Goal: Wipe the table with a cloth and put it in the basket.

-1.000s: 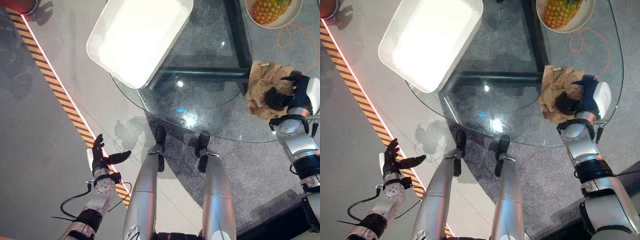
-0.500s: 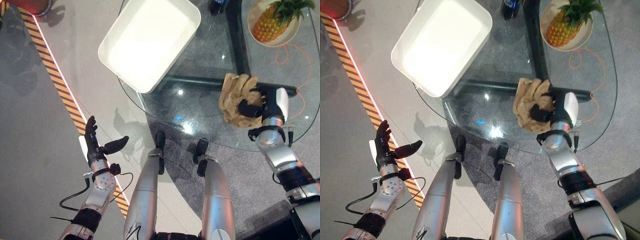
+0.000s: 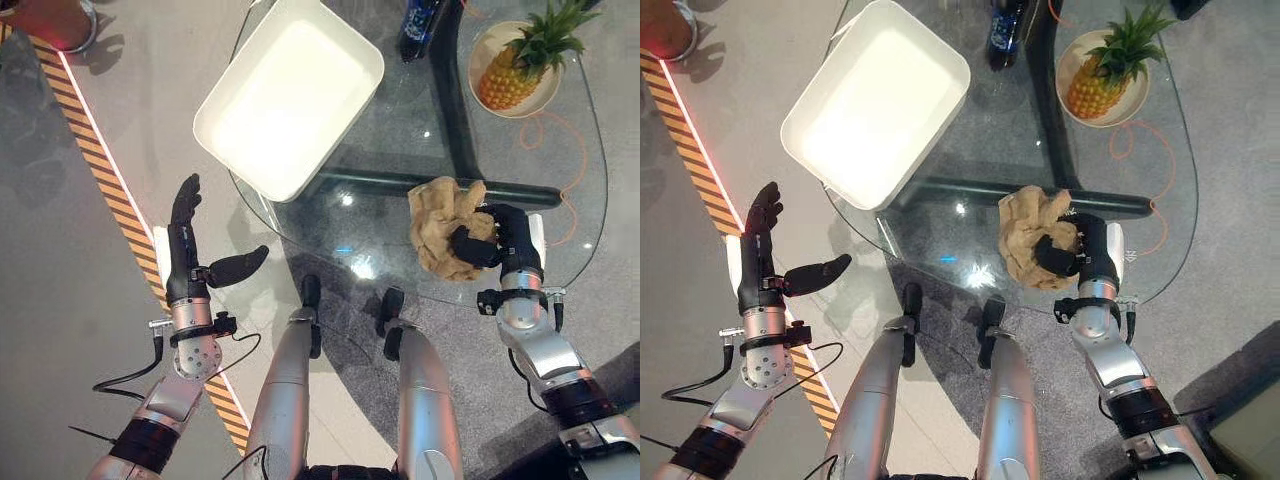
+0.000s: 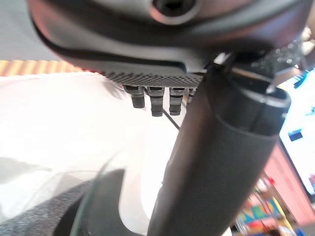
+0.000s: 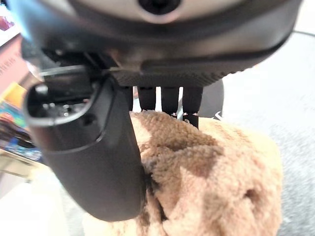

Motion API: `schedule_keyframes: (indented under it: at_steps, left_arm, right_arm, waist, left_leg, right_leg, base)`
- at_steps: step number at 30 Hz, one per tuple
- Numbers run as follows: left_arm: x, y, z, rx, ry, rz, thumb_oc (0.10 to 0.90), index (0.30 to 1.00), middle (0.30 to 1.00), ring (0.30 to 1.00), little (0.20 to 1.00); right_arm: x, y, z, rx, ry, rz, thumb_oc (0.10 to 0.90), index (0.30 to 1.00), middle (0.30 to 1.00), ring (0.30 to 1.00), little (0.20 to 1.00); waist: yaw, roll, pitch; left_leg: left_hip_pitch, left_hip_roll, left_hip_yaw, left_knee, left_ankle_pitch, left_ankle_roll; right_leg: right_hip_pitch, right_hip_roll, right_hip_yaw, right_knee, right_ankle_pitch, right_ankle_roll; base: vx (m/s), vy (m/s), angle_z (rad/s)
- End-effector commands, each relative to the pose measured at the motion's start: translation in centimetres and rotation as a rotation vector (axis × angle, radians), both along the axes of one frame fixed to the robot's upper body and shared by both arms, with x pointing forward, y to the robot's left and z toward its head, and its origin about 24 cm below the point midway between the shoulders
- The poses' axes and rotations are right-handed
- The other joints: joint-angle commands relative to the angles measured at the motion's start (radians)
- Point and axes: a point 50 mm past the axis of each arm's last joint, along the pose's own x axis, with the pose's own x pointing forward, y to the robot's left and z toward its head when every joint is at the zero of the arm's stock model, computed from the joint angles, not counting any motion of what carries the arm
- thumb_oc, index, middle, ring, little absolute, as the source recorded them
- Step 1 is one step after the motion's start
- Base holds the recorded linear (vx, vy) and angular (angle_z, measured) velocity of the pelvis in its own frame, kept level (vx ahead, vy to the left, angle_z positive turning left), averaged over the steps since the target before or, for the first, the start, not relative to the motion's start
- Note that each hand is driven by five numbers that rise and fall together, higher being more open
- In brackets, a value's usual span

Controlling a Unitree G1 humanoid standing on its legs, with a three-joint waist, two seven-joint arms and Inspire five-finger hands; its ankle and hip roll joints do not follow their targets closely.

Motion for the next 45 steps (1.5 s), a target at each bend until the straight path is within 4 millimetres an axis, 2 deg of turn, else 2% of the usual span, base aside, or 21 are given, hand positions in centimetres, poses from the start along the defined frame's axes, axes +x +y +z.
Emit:
schedule_keyframes:
  at_steps: [1, 6, 11, 13, 17, 22, 28, 34, 37, 45]
  left_arm:
    - [-1.1, -0.8, 3.3, 0.069, -0.218, -0.059, 0.800, 0.900, 0.900, 0.900, 0.900]
    - [-0.7, -2.1, 3.9, 0.149, -0.258, -0.121, 0.800, 0.900, 0.900, 0.900, 0.900]
    - [-0.6, -3.0, 3.8, 0.169, -0.255, -0.180, 0.800, 0.900, 0.900, 0.900, 0.900]
    - [-0.6, -3.8, 3.7, 0.180, -0.254, -0.219, 0.800, 0.900, 0.900, 0.900, 0.900]
    - [-0.5, -4.7, 3.6, 0.205, -0.267, -0.269, 0.800, 0.900, 0.900, 0.900, 0.900]
    - [-0.3, -6.9, 4.3, 0.253, -0.316, -0.380, 0.800, 0.900, 0.900, 0.900, 0.900]
    - [0.2, -8.5, 4.9, 0.266, -0.345, -0.453, 0.800, 0.900, 0.900, 0.900, 0.900]
    - [0.3, -9.8, 5.7, 0.207, -0.391, -0.486, 0.800, 0.900, 0.900, 0.900, 0.900]
    - [-0.1, -11.7, 6.3, 0.225, -0.425, -0.563, 0.800, 0.900, 0.900, 0.900, 0.900]
    - [-0.2, -13.4, 6.0, 0.249, -0.361, -0.665, 0.800, 0.900, 0.900, 0.900, 0.900]
  right_arm:
    - [-0.8, 1.8, 6.3, 0.005, -0.336, 0.141, 0.100, 0.300, 0.300, 0.300, 0.200]
    - [-1.8, 4.1, 7.8, 0.028, -0.439, 0.273, 0.100, 0.300, 0.300, 0.300, 0.200]
    - [-2.5, 5.8, 8.9, 0.046, -0.491, 0.385, 0.100, 0.300, 0.300, 0.300, 0.200]
    - [-2.8, 7.1, 9.4, 0.053, -0.495, 0.478, 0.100, 0.300, 0.300, 0.300, 0.200]
    - [-2.9, 8.9, 9.4, 0.031, -0.463, 0.584, 0.100, 0.300, 0.300, 0.300, 0.200]
    - [-2.8, 11.2, 9.3, -0.002, -0.425, 0.707, 0.100, 0.300, 0.300, 0.300, 0.200]
    - [-2.8, 13.1, 9.9, 0.005, -0.427, 0.796, 0.100, 0.300, 0.300, 0.300, 0.200]
    - [-3.0, 14.8, 9.8, -0.001, -0.396, 0.868, 0.100, 0.300, 0.300, 0.300, 0.200]
    - [-3.0, 16.0, 9.8, 0.000, -0.384, 0.906, 0.100, 0.300, 0.300, 0.300, 0.200]
    - [-3.2, 16.8, 10.4, 0.021, -0.390, 0.938, 0.100, 0.300, 0.300, 0.300, 0.200]
  waist:
    - [0.018, -0.013, -0.027]
    - [0.006, -0.018, -0.027]
    - [-0.001, -0.015, -0.027]
    - [-0.004, -0.013, -0.027]
    - [-0.004, -0.009, -0.027]
    - [-0.005, -0.004, -0.027]
    - [-0.007, -0.004, -0.027]
    - [-0.007, -0.004, -0.027]
    - [-0.004, -0.008, -0.027]
    - [0.001, -0.014, -0.027]
  left_leg:
    - [0.099, -0.030, 0.095, -0.020, -0.094, 0.061]
    - [0.104, -0.031, 0.101, -0.022, -0.092, 0.060]
    - [0.098, -0.033, 0.105, -0.018, -0.093, 0.061]
    - [0.090, -0.034, 0.108, -0.014, -0.091, 0.060]
    - [0.086, -0.036, 0.111, -0.014, -0.088, 0.060]
    - [0.077, -0.038, 0.115, -0.007, -0.082, 0.062]
    - [0.070, -0.043, 0.115, -0.007, -0.076, 0.063]
    - [0.066, -0.046, 0.115, -0.011, -0.071, 0.065]
    - [0.064, -0.048, 0.111, -0.012, -0.071, 0.068]
    - [0.065, -0.052, 0.105, -0.026, -0.067, 0.071]
  right_leg:
    - [0.022, 0.091, -0.034, -0.032, 0.043, -0.014]
    - [0.032, 0.096, -0.027, -0.043, 0.044, -0.014]
    - [0.023, 0.099, -0.019, -0.041, 0.044, -0.014]
    - [0.016, 0.100, -0.015, -0.042, 0.047, -0.015]
    - [0.013, 0.101, -0.011, -0.047, 0.048, -0.017]
    - [0.005, 0.098, -0.008, -0.043, 0.051, -0.021]
    - [-0.004, 0.101, 0.000, -0.047, 0.060, -0.019]
    - [-0.009, 0.102, 0.002, -0.051, 0.064, -0.018]
    - [-0.009, 0.101, 0.000, -0.054, 0.070, -0.015]
    - [-0.007, 0.104, -0.004, -0.069, 0.080, -0.010]
  base:
    - [0.00, 0.000, 0.00]
    - [0.00, -0.002, -0.02]
    - [0.00, 0.000, 0.00]
    - [0.00, 0.015, -0.02]
    - [0.00, 0.029, -0.05]
    - [0.00, 0.019, -0.02]
    - [0.00, 0.000, 0.00]
    - [0.00, 0.000, 0.00]
    - [0.00, 0.000, 0.00]
    - [0.00, 0.000, 0.00]
